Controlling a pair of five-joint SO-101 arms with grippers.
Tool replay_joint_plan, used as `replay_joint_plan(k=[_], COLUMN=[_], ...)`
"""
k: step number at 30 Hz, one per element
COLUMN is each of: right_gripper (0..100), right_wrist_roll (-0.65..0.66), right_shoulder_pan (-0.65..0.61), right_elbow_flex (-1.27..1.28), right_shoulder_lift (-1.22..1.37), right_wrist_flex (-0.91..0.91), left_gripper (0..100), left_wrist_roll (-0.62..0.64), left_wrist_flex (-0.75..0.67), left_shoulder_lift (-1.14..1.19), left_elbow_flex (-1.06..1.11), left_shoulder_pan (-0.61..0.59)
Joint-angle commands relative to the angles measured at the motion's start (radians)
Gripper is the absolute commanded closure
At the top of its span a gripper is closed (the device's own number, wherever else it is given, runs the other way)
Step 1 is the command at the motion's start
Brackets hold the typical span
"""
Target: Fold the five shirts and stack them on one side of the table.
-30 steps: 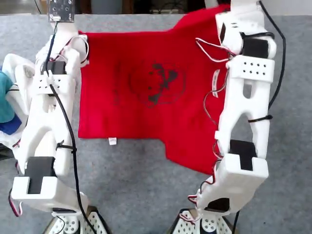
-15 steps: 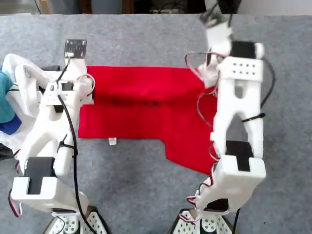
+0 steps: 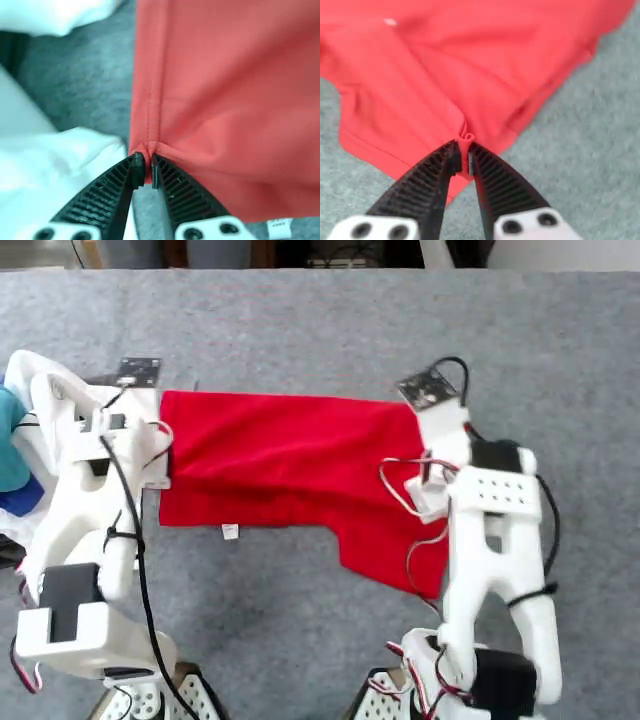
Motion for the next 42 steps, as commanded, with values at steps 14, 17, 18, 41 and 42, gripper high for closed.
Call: replay_joint_plan(k=[14, 17, 18, 41, 42], right_gripper=[98.5, 98.5, 98.5, 98.5, 98.5], right_wrist_roll=[0.014, 0.046, 0.057, 0.158, 0.158], right_shoulder_pan=[0.133, 0.133, 0.138, 0.183, 0.181], right_elbow_flex=[0.027, 0.065, 0.079, 0.176, 0.177], right_shoulder_lift=[-0.048, -0.051, -0.051, -0.045, -0.045], right_wrist_flex=[-0.025, -0.025, -0.026, -0.121, -0.121], left_gripper=[97, 97, 97, 97, 97], left_wrist_roll=[-0.095, -0.097, -0.097, -0.189, -0.190], left_wrist_flex=[-0.189, -0.181, -0.181, -0.040, -0.040], left_shoulder_lift=[-0.181, -0.146, -0.137, -0.120, -0.120], left_elbow_flex=[0.286, 0.272, 0.269, 0.206, 0.206], left_shoulder_pan=[0.070, 0.044, 0.033, 0.035, 0.025])
